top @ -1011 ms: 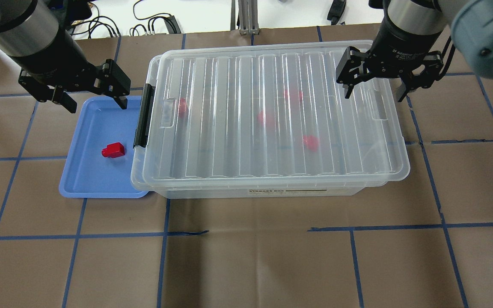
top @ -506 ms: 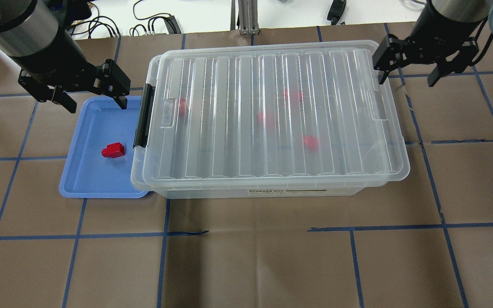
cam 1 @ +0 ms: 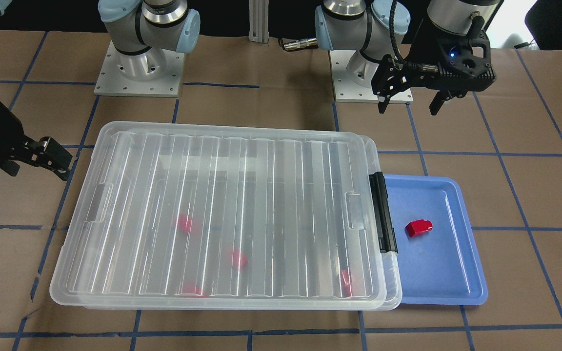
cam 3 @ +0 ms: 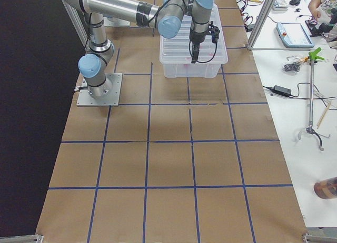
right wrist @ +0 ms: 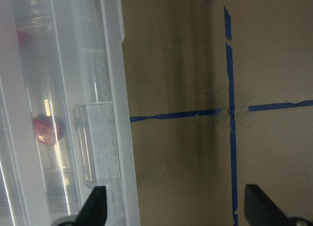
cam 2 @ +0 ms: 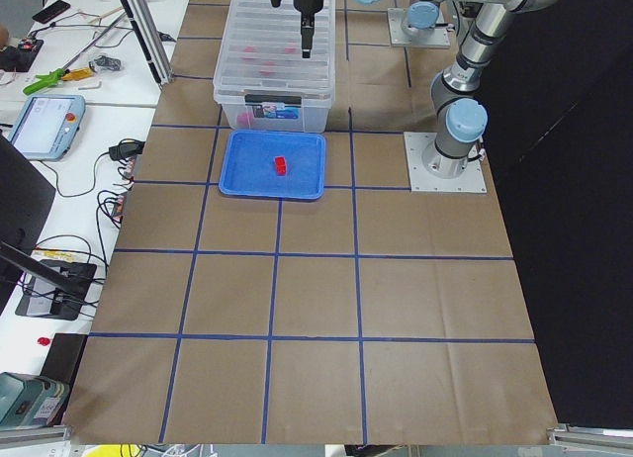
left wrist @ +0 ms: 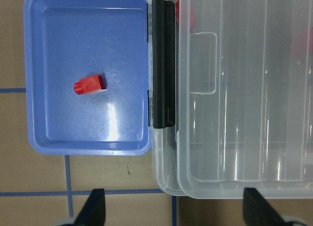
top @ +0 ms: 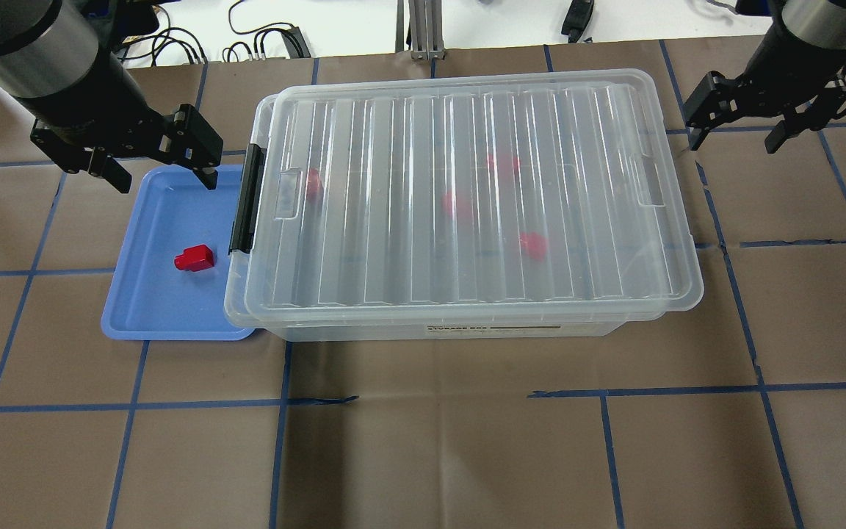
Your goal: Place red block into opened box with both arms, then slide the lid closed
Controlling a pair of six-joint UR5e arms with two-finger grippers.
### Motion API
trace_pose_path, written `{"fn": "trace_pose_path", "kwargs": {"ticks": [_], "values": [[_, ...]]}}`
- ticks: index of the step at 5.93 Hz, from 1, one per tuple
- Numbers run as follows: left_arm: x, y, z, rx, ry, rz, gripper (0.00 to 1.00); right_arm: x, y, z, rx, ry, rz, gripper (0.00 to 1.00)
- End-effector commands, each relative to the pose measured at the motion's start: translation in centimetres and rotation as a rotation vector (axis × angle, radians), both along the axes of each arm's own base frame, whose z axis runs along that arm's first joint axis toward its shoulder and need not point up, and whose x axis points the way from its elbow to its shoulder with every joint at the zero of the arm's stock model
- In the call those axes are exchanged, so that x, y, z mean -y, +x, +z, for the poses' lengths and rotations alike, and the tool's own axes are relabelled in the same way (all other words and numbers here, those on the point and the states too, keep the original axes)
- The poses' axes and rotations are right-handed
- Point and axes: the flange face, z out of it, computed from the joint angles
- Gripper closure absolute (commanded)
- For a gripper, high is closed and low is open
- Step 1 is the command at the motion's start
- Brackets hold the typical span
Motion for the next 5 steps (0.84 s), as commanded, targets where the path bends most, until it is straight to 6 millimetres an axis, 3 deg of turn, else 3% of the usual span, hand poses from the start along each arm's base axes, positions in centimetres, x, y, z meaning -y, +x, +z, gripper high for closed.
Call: {"fn": "trace_pose_path", "kwargs": {"ticks": [1, 2, 5], "values": [[0.4, 1.3, -0.4, 0.011, 0.002, -0.182, 0.02, -0.3, 0.2, -3.8, 0.001, 0.002, -0.004, 0.0], [0.5, 3.0, -1.1, 0.012, 0.017, -0.283, 0.02, -0.7, 0.4, -5.6, -0.01, -0.04, -0.013, 0.0], [1.3, 4.4, -3.2, 0.012, 0.055, -0.801, 0.03, -1.4, 1.1, -7.6, -0.002, -0.015, -0.004, 0.0]]}}
